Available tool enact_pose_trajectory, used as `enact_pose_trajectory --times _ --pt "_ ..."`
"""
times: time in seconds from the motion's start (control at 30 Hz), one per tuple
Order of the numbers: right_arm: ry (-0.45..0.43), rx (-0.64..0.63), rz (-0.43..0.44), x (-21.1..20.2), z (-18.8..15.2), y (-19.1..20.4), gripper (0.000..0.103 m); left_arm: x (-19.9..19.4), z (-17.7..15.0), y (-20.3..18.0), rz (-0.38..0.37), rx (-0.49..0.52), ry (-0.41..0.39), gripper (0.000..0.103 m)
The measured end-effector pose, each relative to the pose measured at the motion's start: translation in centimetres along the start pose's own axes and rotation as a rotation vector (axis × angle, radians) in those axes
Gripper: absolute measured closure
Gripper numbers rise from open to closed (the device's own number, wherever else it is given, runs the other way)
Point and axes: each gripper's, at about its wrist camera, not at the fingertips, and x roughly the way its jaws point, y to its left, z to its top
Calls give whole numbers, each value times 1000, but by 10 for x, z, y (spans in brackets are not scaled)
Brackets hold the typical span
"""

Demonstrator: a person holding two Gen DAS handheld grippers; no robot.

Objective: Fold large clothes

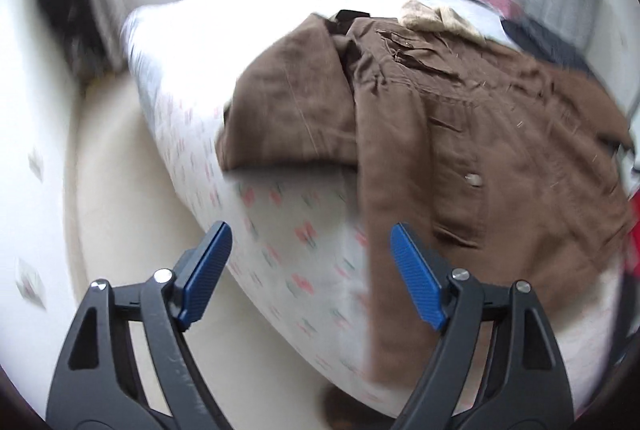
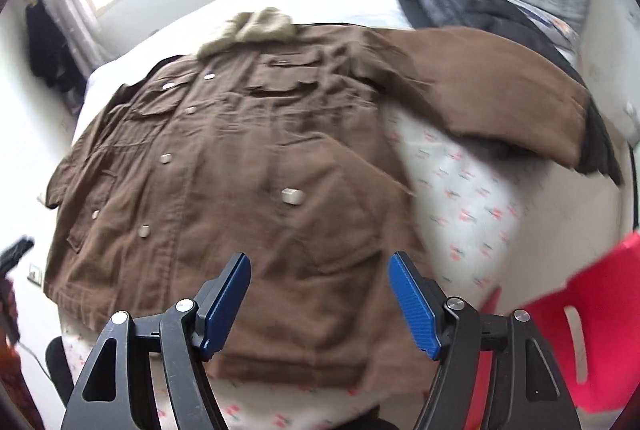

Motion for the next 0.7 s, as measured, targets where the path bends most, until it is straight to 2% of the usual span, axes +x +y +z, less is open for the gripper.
enact_pose_trajectory --times 0.1,0.2,0.3,0.37,0.43,0.5,0.57,0.6,0.63,0.7 --pt "30 -33 8 19 1 21 30 26 13 11 88 145 -23 21" --pt "57 -55 18 35 -1 35 30 49 21 15 89 262 -10 21" --pt "89 -49 25 47 -6 39 30 63 28 5 118 414 -49 21" --pt "111 -30 28 54 -8 41 30 71 32 -5 102 493 -54 21" --pt "123 -6 33 63 -5 42 30 87 39 -11 45 533 6 22" --pt "128 5 40 66 -3 43 30 101 44 -12 15 525 60 47" --pt "129 7 41 68 -1 45 30 109 56 -5 -25 466 95 86" --pt "130 3 36 69 1 46 30 108 64 2 -46 417 85 93" --pt "131 -1 29 69 2 46 30 106 69 8 -73 374 76 93" --pt "137 -6 16 70 5 46 30 96 89 33 -157 225 17 95"
